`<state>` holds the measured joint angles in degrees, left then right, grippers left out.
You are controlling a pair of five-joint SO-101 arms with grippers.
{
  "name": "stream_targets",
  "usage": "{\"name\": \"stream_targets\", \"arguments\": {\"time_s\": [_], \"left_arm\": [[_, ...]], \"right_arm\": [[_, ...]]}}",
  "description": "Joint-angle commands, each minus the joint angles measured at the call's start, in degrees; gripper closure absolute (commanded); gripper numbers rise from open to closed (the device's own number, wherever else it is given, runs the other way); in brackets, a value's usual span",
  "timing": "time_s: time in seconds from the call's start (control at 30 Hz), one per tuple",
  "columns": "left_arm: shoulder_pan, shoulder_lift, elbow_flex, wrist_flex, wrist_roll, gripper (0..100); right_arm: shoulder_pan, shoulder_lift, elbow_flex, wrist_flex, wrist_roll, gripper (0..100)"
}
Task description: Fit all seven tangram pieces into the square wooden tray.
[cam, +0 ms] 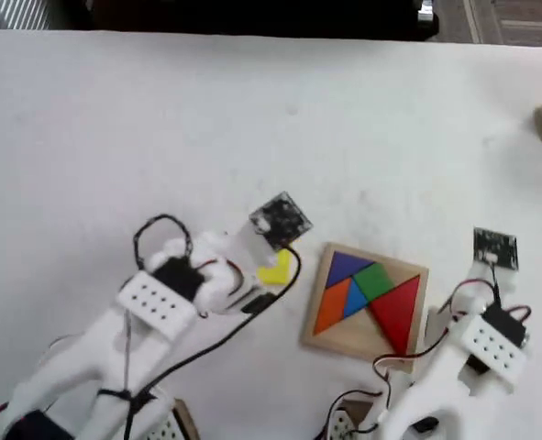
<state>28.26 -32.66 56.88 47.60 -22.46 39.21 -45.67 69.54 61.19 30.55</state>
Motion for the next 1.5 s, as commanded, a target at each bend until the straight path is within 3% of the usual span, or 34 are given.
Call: {"name": "stream_targets", "arguments": {"time_s": [0.0,0.13,0.73,1.47], "left_arm": [[2.24,6.11,-6.86,-0.26,-2.46,69],[1.98,14.46,-13.27,-0.62,-2.46,69],[-1.45,43.74,-34.29,-0.18,-2.2,69],[-5.49,44.35,-37.89,4.04,-1.93,69]], "right_arm": [[6.2,-1.54,3.16,-1.8,7.65,98.1],[10.24,-1.54,4.22,-1.8,11.96,98.1],[7.96,-1.54,5.54,-2.07,16.18,98.1],[6.99,-1.54,5.63,-1.89,16.97,98.1]]}}
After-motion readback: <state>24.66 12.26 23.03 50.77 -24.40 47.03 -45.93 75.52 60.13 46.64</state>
